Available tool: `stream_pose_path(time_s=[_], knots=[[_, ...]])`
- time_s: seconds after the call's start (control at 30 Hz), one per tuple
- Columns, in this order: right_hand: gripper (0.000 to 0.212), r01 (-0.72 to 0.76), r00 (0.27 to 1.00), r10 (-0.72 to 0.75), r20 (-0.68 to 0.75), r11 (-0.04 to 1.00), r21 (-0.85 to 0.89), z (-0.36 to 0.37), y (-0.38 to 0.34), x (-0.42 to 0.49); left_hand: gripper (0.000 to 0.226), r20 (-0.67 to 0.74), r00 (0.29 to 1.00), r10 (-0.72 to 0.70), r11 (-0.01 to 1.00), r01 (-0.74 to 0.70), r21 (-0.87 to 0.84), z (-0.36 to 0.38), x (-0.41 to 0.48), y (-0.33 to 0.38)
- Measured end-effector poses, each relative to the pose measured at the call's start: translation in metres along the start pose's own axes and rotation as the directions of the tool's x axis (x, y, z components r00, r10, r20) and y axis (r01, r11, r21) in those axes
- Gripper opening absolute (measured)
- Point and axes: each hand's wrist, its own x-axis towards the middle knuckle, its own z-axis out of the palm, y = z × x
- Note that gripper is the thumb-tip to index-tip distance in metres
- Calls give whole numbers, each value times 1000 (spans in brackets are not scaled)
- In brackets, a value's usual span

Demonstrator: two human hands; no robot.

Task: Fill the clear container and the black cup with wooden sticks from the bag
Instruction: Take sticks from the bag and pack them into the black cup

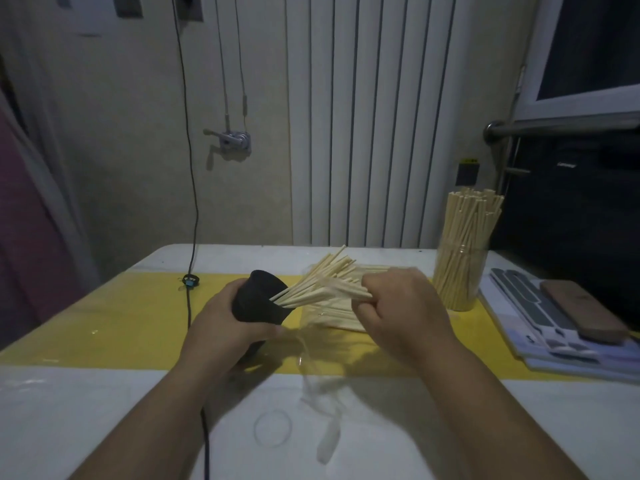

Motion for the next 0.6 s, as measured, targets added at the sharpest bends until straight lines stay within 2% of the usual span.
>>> stream_pose_path(time_s=[0.03, 0.1, 0.23, 0.33, 0.37, 0.43, 0.53, 0.6], knots=[[20, 21, 995, -22, -97, 1000, -4, 1, 1, 0, 68, 0, 1000, 4, 1000, -4, 0, 0, -1, 1], [15, 17, 979, -27, -201, 999, -50, 3, 2, 0, 65, 4, 1000, 12, 1000, -12, -1, -1, -1, 0], [23, -35, 968, 11, -251, 995, -93, 3, 0, 1, 70, 7, 1000, 6, 1000, -6, 16, 0, 0, 0], [10, -56, 960, 36, -278, 996, -66, 2, -1, 1, 71, 13, 1000, 5, 1000, -5, 10, 1, 0, 1], [5, -77, 955, 62, -291, 996, -42, 3, 0, 1, 71, 11, 1000, 4, 1000, -4, 10, 0, -1, 1], [12, -113, 939, 118, -323, 993, 35, 5, 2, -1, 69, 10, 1000, 0, 1000, 0, 7, 0, -1, 2], [10, -50, 894, 121, -431, 984, 172, 5, -1, -3, 68, 6, 1000, 3, 1000, -3, 16, 1, -1, 2], [20, -12, 863, 147, -483, 962, 272, 6, -5, -4, 68, 5, 1000, 7, 1000, -7, 20, 1, -1, 2]])
